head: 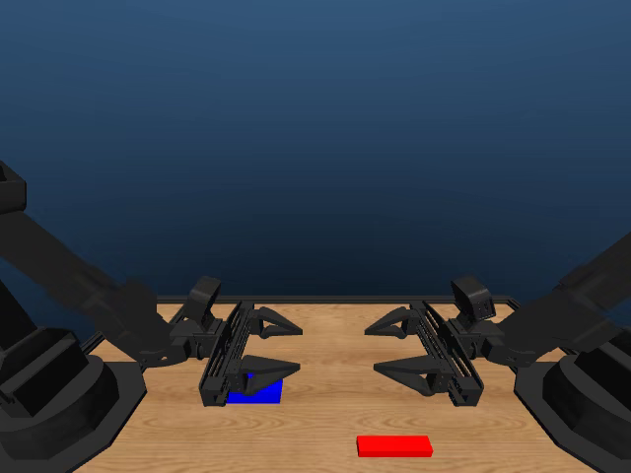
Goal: Insert peg into socket
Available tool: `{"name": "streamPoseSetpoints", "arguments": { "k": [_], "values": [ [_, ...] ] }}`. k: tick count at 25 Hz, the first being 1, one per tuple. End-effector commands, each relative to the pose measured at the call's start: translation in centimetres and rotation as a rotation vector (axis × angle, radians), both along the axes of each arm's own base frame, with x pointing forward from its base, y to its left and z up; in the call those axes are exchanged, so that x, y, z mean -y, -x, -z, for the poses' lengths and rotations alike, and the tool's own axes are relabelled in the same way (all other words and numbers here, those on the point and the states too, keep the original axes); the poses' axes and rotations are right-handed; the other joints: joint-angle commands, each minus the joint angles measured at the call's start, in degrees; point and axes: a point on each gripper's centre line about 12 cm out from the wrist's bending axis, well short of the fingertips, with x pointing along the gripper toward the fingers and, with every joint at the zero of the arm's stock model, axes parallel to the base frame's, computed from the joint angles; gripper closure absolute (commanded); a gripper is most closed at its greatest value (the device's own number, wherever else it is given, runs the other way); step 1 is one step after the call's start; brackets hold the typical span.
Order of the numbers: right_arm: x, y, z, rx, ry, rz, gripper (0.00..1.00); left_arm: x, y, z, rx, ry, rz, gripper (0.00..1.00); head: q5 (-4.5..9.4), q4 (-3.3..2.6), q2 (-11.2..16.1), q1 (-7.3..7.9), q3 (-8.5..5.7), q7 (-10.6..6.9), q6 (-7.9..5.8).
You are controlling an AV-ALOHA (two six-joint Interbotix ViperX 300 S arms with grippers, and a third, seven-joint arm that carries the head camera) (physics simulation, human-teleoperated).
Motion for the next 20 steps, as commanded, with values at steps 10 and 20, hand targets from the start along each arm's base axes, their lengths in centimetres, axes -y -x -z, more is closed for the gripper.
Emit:
{"name": "streamPoseSetpoints", "arguments": {
  "k": [10, 20],
  "values": [
    [-2.8, -1.9, -2.7, -0.037, -0.092, -0.041, 0.0, 0.2, 0.3, -1.1, -0.043, 0.094, -0.056, 0.0, 11.69, 0.01, 1.8, -0.08, -5.84, 0.78, 0.02],
    [-3.0, -3.5, -2.1, -0.12, -0.071, -0.043, 0.0, -1.3, 3.9, 2.8, -0.411, 0.179, -0.13, 0.0, 8.99, 1.34, 11.5, 1.35, -8.82, 2.45, 4.54]
  ]
}}
